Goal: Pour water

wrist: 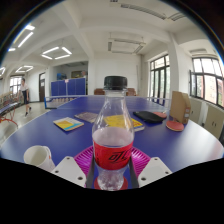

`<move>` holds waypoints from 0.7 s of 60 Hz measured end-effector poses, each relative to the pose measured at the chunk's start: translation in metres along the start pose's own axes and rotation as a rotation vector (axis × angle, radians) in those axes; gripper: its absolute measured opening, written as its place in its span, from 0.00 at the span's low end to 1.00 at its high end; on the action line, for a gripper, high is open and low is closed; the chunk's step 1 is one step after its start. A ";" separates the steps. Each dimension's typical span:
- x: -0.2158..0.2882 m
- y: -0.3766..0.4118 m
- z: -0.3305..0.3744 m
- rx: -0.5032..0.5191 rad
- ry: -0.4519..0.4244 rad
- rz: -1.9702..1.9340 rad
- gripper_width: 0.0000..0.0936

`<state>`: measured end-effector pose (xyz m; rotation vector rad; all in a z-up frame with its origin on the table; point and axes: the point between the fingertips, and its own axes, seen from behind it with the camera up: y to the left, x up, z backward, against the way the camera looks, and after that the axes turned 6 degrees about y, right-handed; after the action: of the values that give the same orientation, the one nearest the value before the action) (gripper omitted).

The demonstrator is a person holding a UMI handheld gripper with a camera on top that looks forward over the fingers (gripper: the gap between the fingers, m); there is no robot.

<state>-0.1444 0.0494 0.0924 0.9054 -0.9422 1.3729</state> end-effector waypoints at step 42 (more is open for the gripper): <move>0.004 0.042 0.301 -0.064 0.194 0.101 0.91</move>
<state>-0.1914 -0.2284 0.2072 0.6712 -0.8870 1.4793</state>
